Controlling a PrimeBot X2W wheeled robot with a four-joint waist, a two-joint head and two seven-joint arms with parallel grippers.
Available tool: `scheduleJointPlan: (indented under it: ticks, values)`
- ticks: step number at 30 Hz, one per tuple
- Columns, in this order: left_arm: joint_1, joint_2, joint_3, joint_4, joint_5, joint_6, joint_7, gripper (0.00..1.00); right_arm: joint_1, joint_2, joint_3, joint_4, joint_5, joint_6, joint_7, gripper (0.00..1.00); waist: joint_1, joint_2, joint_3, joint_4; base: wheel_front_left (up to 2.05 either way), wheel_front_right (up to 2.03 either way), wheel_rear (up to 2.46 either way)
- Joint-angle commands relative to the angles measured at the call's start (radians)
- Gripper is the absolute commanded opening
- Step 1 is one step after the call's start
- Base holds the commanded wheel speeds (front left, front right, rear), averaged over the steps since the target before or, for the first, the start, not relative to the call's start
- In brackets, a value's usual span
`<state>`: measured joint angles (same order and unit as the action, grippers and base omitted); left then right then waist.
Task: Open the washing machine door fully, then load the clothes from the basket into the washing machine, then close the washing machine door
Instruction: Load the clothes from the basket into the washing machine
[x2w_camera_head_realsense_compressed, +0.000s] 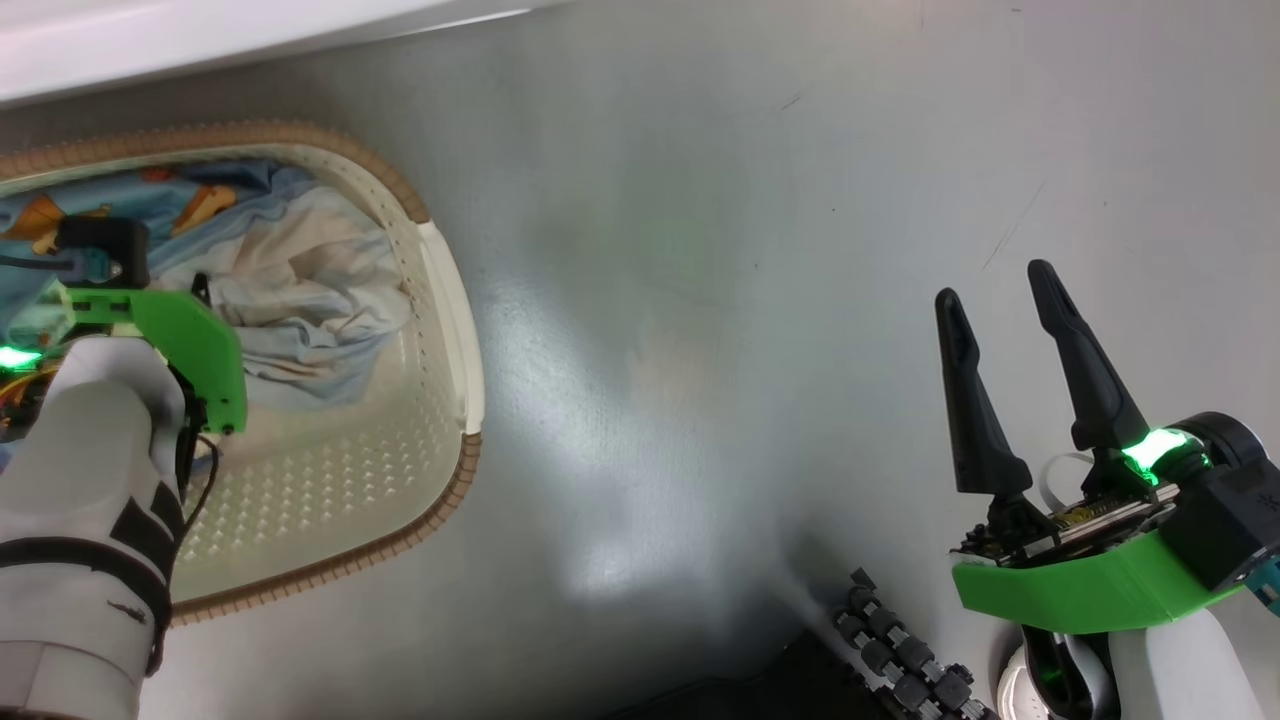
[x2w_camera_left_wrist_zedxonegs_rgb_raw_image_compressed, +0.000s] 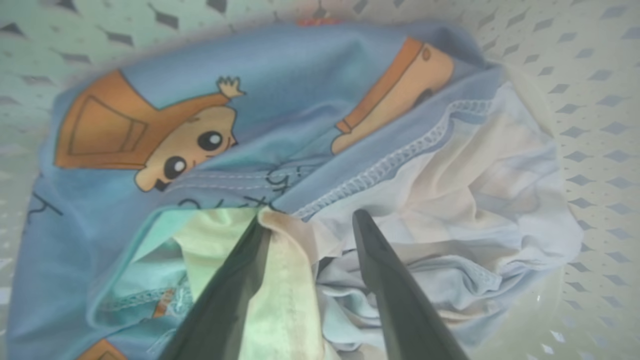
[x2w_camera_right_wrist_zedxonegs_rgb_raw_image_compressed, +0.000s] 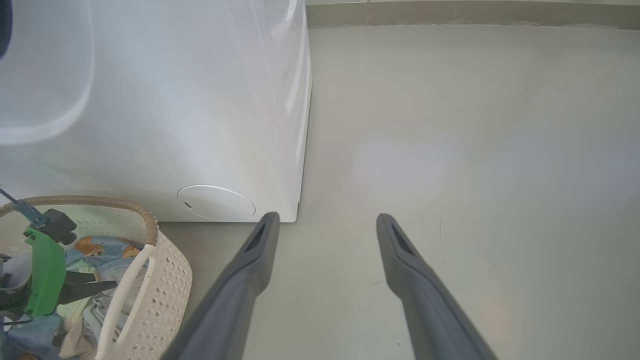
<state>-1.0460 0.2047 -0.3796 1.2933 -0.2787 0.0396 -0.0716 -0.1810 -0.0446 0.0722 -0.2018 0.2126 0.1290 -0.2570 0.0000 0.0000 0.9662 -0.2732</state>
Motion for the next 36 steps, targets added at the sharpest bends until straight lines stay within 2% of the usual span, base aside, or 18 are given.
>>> scheduleJointPlan:
  ticks: [1,5,9,11,13,14,15,16,28,36]
  values:
    - [0.018,0.031,0.007,-0.003,0.003,0.005,-0.010,0.76,0.048,-0.006,0.020,-0.027,-0.016,0.002,-0.005,1.00,0.0000,0.0000,0.000,0.000,0.00,0.00,0.00]
    - [0.021,0.031,-0.001,-0.003,0.003,0.010,-0.011,0.53,0.057,-0.006,0.017,-0.036,-0.020,0.002,-0.005,1.00,0.0000,0.0000,-0.001,0.001,0.00,0.00,0.00]
    - [0.023,0.027,-0.010,-0.003,0.004,0.013,-0.010,0.45,0.068,-0.006,0.011,-0.044,-0.025,0.002,-0.005,1.00,0.0000,0.0000,-0.002,0.005,0.00,0.00,0.00]
    - [0.022,0.026,-0.015,-0.003,0.005,0.013,-0.012,0.38,0.072,-0.006,0.010,-0.048,-0.027,0.002,-0.005,1.00,0.0000,0.0000,-0.001,0.006,0.00,0.00,0.00]
    - [0.021,0.025,-0.019,-0.003,0.004,0.013,-0.013,0.23,0.075,-0.006,0.009,-0.052,-0.030,0.002,-0.005,1.00,0.0000,0.0000,0.000,0.008,0.00,0.00,0.00]
    - [0.021,0.025,-0.019,-0.003,0.004,0.013,-0.013,0.23,0.075,-0.006,0.009,-0.052,-0.030,0.002,-0.005,1.00,0.0000,0.0000,0.000,0.008,0.00,0.00,0.00]
    - [0.020,0.025,-0.021,-0.003,0.004,0.014,-0.014,0.05,0.076,-0.006,0.008,-0.053,-0.031,0.002,-0.005,1.00,0.0000,0.0000,0.001,0.009,0.00,0.00,0.00]
    - [0.019,0.025,-0.023,-0.003,0.003,0.013,-0.015,0.00,0.077,-0.006,0.008,-0.054,-0.032,0.002,-0.005,1.00,0.0000,0.0000,0.001,0.009,0.00,0.00,0.00]
    - [0.018,0.034,-0.022,-0.003,-0.021,0.012,-0.049,0.00,0.039,-0.006,0.027,-0.038,-0.021,0.002,-0.005,1.00,0.0000,0.0000,0.001,0.010,0.00,0.00,0.00]
    - [0.037,0.040,0.016,-0.003,-0.073,0.006,-0.127,0.00,-0.004,-0.006,0.043,-0.018,0.002,0.002,-0.005,1.00,0.0000,0.0000,-0.006,0.006,0.00,0.00,0.00]
